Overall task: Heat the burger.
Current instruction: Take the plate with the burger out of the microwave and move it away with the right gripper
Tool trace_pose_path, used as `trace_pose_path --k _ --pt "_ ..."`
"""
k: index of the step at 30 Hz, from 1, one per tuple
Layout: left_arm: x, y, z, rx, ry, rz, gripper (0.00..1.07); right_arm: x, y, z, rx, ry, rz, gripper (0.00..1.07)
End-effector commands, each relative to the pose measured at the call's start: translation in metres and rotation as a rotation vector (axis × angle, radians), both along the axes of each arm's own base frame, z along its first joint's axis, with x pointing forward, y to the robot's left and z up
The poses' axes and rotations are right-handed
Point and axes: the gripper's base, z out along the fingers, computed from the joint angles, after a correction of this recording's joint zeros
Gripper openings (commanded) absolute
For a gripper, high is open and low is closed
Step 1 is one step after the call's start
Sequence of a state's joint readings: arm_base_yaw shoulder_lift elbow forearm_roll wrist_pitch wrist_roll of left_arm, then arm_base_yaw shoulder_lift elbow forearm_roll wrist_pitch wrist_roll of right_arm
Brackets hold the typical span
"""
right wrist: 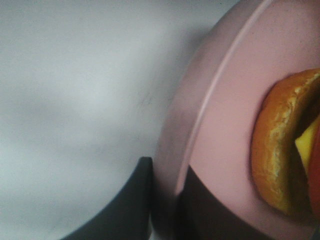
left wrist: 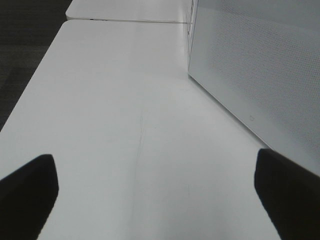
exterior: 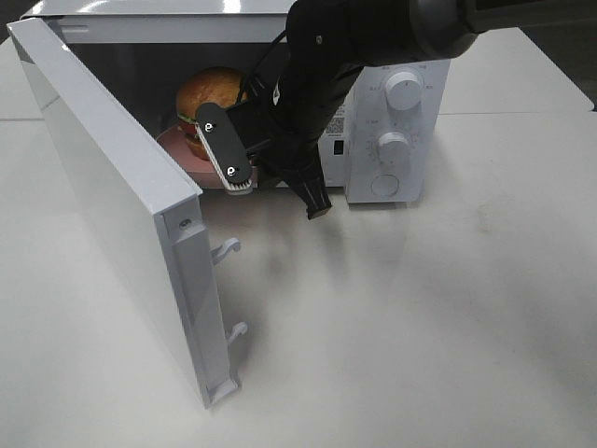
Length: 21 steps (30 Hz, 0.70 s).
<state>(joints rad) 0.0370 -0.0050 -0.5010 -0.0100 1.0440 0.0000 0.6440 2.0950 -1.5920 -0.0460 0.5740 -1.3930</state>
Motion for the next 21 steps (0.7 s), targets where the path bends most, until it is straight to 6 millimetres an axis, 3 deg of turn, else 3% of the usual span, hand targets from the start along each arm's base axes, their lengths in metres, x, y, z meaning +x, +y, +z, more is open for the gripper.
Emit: trace_pose_path --k 1,21 --pt "-0.003 0.0 0.0 -0.001 -0.03 0.001 1.0 -0.002 0.0 0.025 0.047 -0.079 0.015 0.0" --pt "-0.003 0.0 0.0 -0.001 -0.03 0.001 1.0 -0.032 -0.023 0.042 0.026 -0.079 0.046 0.0"
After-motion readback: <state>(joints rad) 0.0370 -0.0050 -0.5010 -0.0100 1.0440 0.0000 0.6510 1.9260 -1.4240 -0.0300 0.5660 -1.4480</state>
